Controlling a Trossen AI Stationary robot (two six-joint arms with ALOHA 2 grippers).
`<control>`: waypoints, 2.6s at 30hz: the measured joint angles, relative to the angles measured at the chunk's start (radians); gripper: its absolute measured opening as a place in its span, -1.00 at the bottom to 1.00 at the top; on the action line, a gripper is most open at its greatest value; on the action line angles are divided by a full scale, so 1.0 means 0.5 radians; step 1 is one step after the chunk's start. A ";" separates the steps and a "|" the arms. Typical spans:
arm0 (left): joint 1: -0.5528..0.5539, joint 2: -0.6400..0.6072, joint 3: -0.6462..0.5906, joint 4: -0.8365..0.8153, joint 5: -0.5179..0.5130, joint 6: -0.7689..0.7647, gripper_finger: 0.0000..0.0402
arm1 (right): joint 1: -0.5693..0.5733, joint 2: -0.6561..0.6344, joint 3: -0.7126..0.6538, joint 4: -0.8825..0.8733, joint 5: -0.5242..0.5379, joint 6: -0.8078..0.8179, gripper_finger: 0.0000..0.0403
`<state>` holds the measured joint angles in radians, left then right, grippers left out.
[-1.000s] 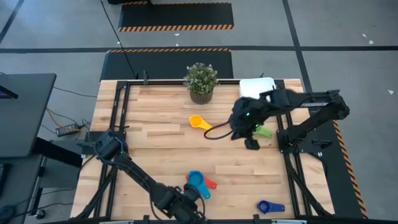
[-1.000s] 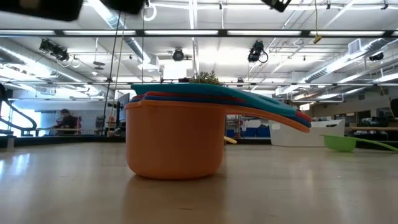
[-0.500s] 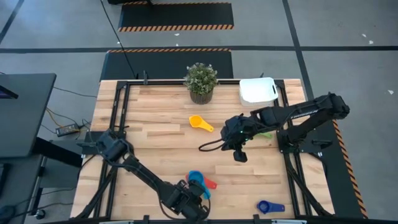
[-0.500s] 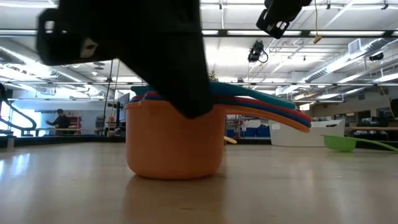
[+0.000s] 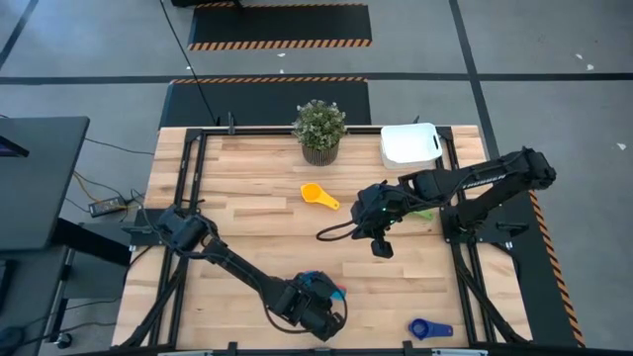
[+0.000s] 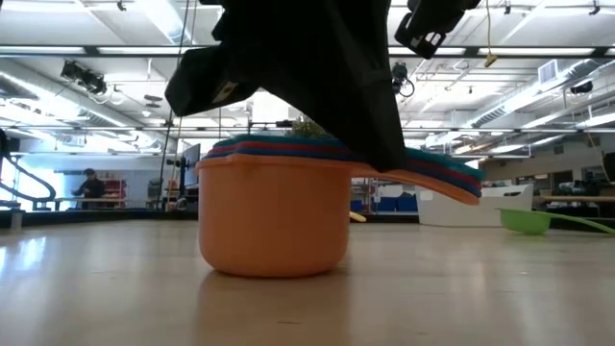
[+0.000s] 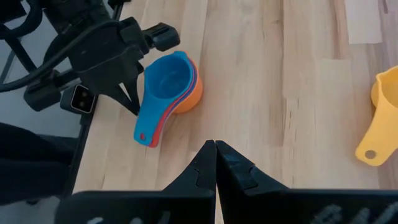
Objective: Nest measuring cups in basket
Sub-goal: Stack the light blue measuring cup on top of the red measuring cup, then stack the yellow measuring cup on top of the light blue measuring cup
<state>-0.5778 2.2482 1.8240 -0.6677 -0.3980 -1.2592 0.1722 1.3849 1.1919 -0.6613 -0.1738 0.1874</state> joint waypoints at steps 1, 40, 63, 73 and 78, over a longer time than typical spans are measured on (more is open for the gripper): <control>-0.001 0.000 0.000 0.001 0.001 -0.003 -1.00 | 0.000 0.000 0.000 0.000 0.001 -0.008 -0.98; 0.670 -0.297 0.965 -1.805 0.006 0.966 -0.91 | -0.103 -0.800 0.002 -0.340 0.754 -0.127 -0.98; 1.313 -0.296 0.351 -1.570 0.485 1.508 -0.52 | -0.195 -0.809 0.566 -0.366 0.761 -0.158 -0.98; 1.332 -0.295 0.078 -1.055 0.634 1.870 -0.52 | -0.194 -0.807 0.823 -0.493 0.760 -0.292 -0.98; 1.335 -0.294 0.064 -0.983 0.630 2.070 -0.52 | -0.195 -0.808 0.850 -0.521 0.760 -0.292 -0.98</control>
<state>0.0895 2.1010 1.8561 -1.1590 -0.0832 -0.2242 0.0750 0.9810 1.6169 -0.9216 0.2062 0.0414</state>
